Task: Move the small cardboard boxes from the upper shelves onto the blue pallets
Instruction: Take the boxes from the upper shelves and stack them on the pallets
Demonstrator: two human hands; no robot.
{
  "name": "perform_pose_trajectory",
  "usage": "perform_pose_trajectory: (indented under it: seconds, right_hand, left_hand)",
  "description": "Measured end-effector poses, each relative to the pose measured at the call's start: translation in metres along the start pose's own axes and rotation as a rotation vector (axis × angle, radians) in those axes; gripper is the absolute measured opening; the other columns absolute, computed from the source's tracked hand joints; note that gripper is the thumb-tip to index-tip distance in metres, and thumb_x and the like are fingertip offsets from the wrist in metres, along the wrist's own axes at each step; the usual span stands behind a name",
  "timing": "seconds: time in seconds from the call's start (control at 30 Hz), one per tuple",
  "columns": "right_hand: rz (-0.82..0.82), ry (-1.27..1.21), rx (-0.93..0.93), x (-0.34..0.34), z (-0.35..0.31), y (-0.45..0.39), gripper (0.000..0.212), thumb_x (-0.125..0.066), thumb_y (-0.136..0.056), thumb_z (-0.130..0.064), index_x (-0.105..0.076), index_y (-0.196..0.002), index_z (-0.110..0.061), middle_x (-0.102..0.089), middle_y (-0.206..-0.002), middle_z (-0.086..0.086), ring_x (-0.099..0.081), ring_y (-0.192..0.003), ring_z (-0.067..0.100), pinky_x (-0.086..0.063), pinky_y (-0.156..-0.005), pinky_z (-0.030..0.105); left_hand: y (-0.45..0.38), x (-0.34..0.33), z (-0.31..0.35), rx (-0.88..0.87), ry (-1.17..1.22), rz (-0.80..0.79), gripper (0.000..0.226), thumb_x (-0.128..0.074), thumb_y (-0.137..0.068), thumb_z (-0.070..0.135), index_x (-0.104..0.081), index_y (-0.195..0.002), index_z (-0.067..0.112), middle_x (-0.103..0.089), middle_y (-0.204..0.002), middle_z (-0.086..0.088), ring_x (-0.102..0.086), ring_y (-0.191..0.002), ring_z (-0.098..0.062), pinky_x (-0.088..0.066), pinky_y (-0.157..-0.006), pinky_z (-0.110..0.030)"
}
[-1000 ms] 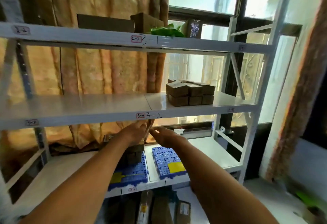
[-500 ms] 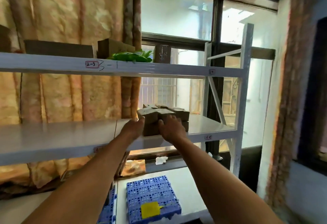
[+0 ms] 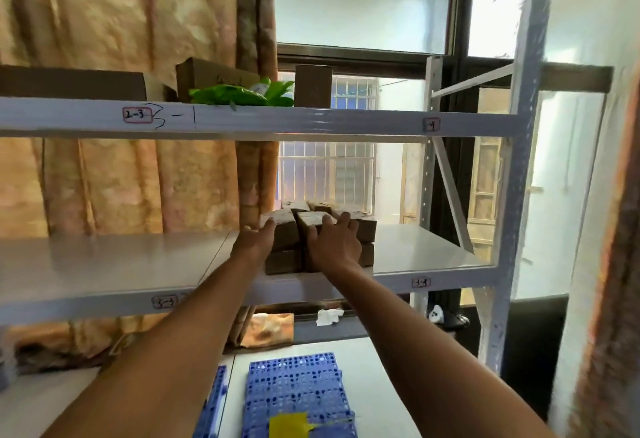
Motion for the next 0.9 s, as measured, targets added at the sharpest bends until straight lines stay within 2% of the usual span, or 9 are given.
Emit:
perform_pose_trajectory:
  seconds: [0.1, 0.23, 0.33, 0.43, 0.5, 0.57, 0.67, 0.8, 0.9]
  right_hand:
    - [-0.017, -0.016, 0.000, -0.006, 0.002, -0.004, 0.050, -0.045, -0.101, -0.053, -0.057, -0.138, -0.023, -0.034, -0.153, 0.010, -0.035, -0.138, 0.033, -0.051, -0.094, 0.048]
    - [0.013, -0.050, -0.006, -0.008, 0.006, -0.005, 0.049, -0.048, -0.100, -0.052, -0.055, -0.139, -0.024, -0.035, -0.150, 0.009, -0.036, -0.137, 0.033, -0.051, -0.092, 0.046]
    - [0.056, -0.082, -0.029, -0.005, 0.007, -0.006, 0.043, -0.049, -0.099, -0.051, -0.058, -0.133, -0.025, -0.037, -0.145, 0.009, -0.039, -0.131, 0.032, -0.052, -0.086, 0.043]
    - [0.058, -0.086, -0.050, -0.005, 0.006, -0.004, 0.040, -0.051, -0.100, -0.050, -0.058, -0.129, -0.025, -0.040, -0.142, 0.010, -0.040, -0.129, 0.033, -0.049, -0.080, 0.040]
    - [0.056, -0.115, -0.075, -0.004, 0.005, -0.004, 0.040, -0.053, -0.099, -0.051, -0.058, -0.127, -0.023, -0.045, -0.139, 0.012, -0.044, -0.126, 0.034, -0.049, -0.082, 0.041]
    - [0.056, -0.152, -0.113, -0.004, 0.003, -0.003, 0.042, -0.054, -0.098, -0.050, -0.058, -0.129, -0.020, -0.050, -0.135, 0.016, -0.049, -0.123, 0.035, -0.049, -0.085, 0.042]
    - [0.050, -0.214, -0.175, 0.000, 0.002, -0.003, 0.048, -0.060, -0.096, -0.046, -0.055, -0.134, -0.017, -0.051, -0.134, 0.018, -0.052, -0.121, 0.037, -0.050, -0.088, 0.042]
    - [-0.029, -0.408, -0.317, 0.003, 0.012, -0.009, 0.071, -0.071, -0.083, -0.048, -0.052, -0.136, -0.006, -0.056, -0.129, 0.017, -0.059, -0.115, 0.035, -0.054, -0.094, 0.040]
    - [-0.092, -0.517, -0.341, 0.001, 0.024, -0.012, 0.058, -0.067, -0.084, -0.051, -0.067, -0.121, -0.006, -0.068, -0.115, 0.012, -0.067, -0.099, 0.028, -0.059, -0.090, 0.042]
  left_hand:
    - [-0.004, -0.010, -0.003, -0.014, 0.009, -0.007, 0.083, -0.048, -0.088, 0.068, -0.030, -0.155, 0.022, -0.045, -0.152, -0.010, -0.049, -0.132, -0.037, -0.044, -0.108, -0.050]
    - [-0.010, -0.018, -0.011, -0.015, 0.084, -0.020, 0.077, -0.055, -0.088, 0.062, -0.032, -0.153, 0.027, -0.049, -0.149, -0.008, -0.053, -0.129, -0.035, -0.046, -0.107, -0.049]
    - [-0.015, -0.017, -0.012, -0.026, 0.081, 0.051, 0.065, -0.058, -0.090, 0.053, -0.043, -0.146, 0.025, -0.059, -0.138, -0.009, -0.059, -0.120, -0.034, -0.049, -0.103, -0.048]
    - [-0.015, -0.017, -0.009, -0.014, 0.107, 0.058, 0.056, -0.057, -0.089, 0.055, -0.052, -0.133, 0.021, -0.063, -0.123, -0.007, -0.061, -0.108, -0.030, -0.051, -0.094, -0.041]
    - [-0.013, -0.017, -0.007, -0.019, 0.097, 0.063, 0.050, -0.054, -0.089, 0.060, -0.054, -0.121, 0.022, -0.062, -0.112, -0.005, -0.060, -0.099, -0.027, -0.048, -0.083, -0.037]
    - [-0.011, -0.018, -0.007, -0.034, 0.083, 0.078, 0.047, -0.053, -0.091, 0.061, -0.053, -0.116, 0.022, -0.060, -0.105, -0.003, -0.058, -0.094, -0.025, -0.046, -0.080, -0.036]
    - [-0.009, -0.017, -0.007, -0.039, 0.059, 0.099, 0.045, -0.054, -0.092, 0.056, -0.056, -0.120, 0.020, -0.063, -0.107, -0.004, -0.061, -0.095, -0.025, -0.051, -0.081, -0.037]
    - [-0.005, -0.013, -0.008, -0.004, 0.173, 0.102, 0.050, -0.058, -0.088, 0.052, -0.053, -0.125, 0.019, -0.058, -0.108, -0.001, -0.054, -0.093, -0.022, -0.040, -0.076, -0.036]
    - [0.000, -0.012, -0.011, -0.034, 0.234, 0.080, 0.048, -0.060, -0.088, 0.045, -0.058, -0.127, 0.018, -0.063, -0.114, -0.003, -0.058, -0.102, -0.024, -0.045, -0.081, -0.035]
Point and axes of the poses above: each hand's wrist, its own y-axis away from the middle knuckle, its own x-axis out of the back of the hand, z = x × y, the point moved 2 cm from there along -y, towards the middle knuckle
